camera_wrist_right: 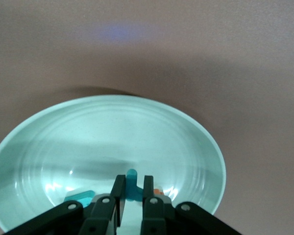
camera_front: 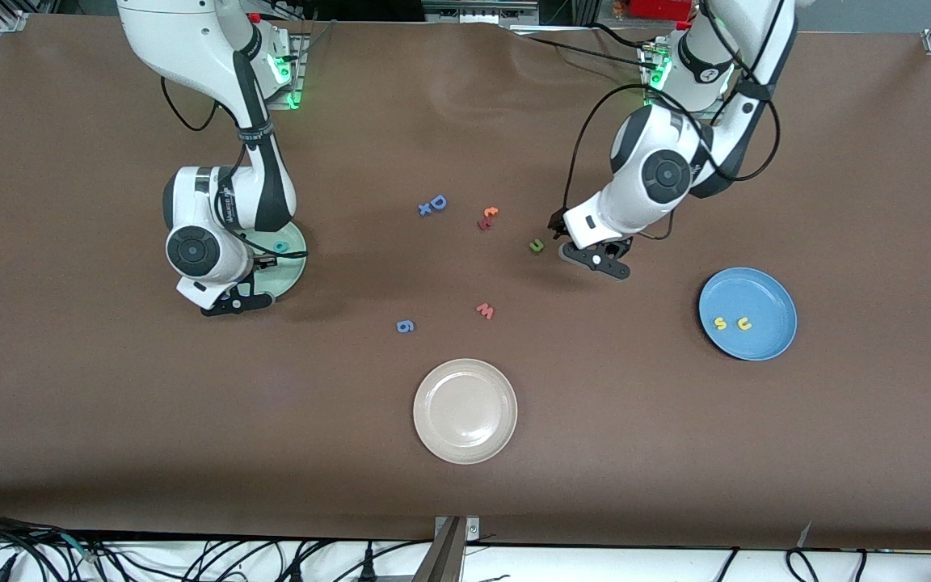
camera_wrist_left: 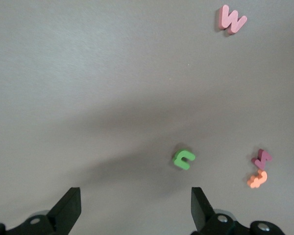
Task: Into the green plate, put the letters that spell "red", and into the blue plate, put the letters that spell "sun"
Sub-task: 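Release the teal piece while the left gripper grasps the green n, then carry the green n to the blue plate with the left gripper, then open the left gripper to drop the green n on the blue plate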
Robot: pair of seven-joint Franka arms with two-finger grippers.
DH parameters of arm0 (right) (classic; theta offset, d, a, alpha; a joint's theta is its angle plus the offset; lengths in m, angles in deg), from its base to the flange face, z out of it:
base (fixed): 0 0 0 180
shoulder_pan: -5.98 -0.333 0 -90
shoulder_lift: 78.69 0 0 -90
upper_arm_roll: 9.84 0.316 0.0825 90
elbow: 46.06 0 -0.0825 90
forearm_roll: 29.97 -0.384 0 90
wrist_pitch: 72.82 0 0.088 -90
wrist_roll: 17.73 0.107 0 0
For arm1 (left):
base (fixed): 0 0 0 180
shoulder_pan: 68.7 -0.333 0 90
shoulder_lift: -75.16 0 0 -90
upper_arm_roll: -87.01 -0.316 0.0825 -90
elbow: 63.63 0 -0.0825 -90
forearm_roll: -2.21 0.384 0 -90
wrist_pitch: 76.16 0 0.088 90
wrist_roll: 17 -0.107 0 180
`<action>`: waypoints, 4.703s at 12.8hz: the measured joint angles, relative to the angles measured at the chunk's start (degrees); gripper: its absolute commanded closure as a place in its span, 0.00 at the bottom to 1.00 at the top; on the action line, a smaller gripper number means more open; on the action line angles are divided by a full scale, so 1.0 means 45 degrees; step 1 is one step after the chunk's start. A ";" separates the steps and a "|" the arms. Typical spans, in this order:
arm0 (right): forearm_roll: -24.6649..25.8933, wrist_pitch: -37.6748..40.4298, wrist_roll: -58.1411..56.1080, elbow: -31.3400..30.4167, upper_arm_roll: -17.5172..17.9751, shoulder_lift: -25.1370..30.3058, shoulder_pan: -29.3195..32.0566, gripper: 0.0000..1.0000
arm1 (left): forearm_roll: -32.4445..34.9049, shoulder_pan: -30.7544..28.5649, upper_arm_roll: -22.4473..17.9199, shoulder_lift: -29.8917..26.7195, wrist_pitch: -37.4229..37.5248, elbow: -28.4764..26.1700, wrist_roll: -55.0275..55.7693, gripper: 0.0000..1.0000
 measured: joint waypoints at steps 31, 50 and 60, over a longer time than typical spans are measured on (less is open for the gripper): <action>0.0042 0.9521 -0.0140 0.7435 -0.2029 0.1781 0.0054 0.01 | 0.6785 0.1324 0.1061 0.2710 -0.2432 0.0558 0.1043 0.31; 0.2484 0.7119 0.0170 0.4433 0.7980 0.6624 1.0053 0.01 | 0.3160 -0.1410 -0.0675 0.1726 -0.1338 0.0879 -0.6442 0.71; 0.2485 0.7098 0.0171 0.4348 0.8499 0.6616 1.0658 0.01 | 0.2859 -0.2462 -0.4533 0.1472 0.0629 0.1047 -1.2022 0.58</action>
